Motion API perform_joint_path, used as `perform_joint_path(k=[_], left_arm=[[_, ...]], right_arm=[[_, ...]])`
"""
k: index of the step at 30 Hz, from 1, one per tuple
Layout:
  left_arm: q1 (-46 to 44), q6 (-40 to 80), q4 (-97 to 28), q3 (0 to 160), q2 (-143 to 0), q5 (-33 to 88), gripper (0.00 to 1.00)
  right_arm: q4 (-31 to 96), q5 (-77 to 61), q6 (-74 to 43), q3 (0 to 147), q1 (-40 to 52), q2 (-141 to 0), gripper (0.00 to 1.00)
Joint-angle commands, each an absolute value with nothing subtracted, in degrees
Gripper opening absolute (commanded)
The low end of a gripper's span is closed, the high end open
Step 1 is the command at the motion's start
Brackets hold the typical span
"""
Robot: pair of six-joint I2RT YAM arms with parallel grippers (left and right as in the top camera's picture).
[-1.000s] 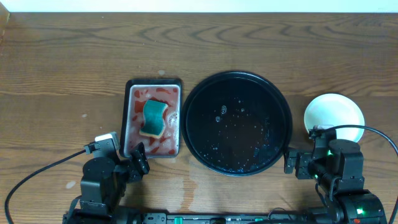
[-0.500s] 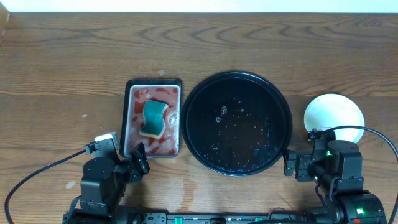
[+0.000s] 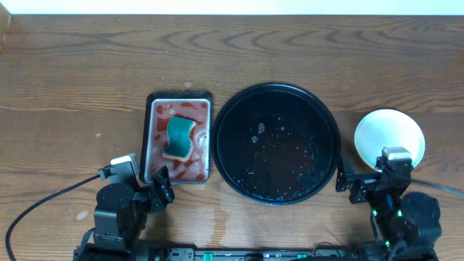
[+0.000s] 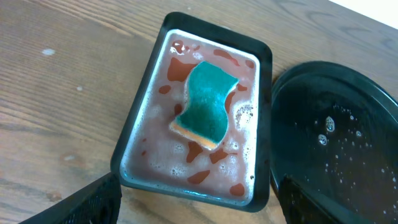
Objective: Clean dirty plates on tray and stack at the side
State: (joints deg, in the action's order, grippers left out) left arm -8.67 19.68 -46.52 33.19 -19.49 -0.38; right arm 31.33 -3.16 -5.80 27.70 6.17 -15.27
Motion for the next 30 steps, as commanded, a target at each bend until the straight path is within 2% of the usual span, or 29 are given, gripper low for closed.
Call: perform_joint_path(k=[1,9,14,17,21,30], left_arm=[[-8.4,20.2,-46.7,32.7,-19.4,-0.7,0.81],[-8.4,20.2,-46.7,32.7,-19.4,-0.7,0.81],[-8.4,20.2,-46.7,32.7,-19.4,-0.7,0.81],[-8.4,20.2,-46.7,32.7,-19.4,-0.7,0.81],[-8.4,20.2,-46.7,32.7,-19.4,-0.7,0.81],[-8.4,20.2,-46.7,32.7,-19.4,-0.7,0.82]], right_arm=[[24.0,-3.1,-5.1,22.3,6.4,-9.9,0.99],[2.2,-3.7,-6.9,8.4,6.5,-0.1,0.99],[-7.0,-3.7,-6.8,2.7,6.6,-0.3,0.99],[-5.7,-3.7,-6.7,0.3,6.6,-0.3,0.99],[4.7,-3.7,-6.6,0.3,6.6,-0.3,0.99],[4.0,-3.7,-6.6,0.3,6.7,-0.3,0.99]])
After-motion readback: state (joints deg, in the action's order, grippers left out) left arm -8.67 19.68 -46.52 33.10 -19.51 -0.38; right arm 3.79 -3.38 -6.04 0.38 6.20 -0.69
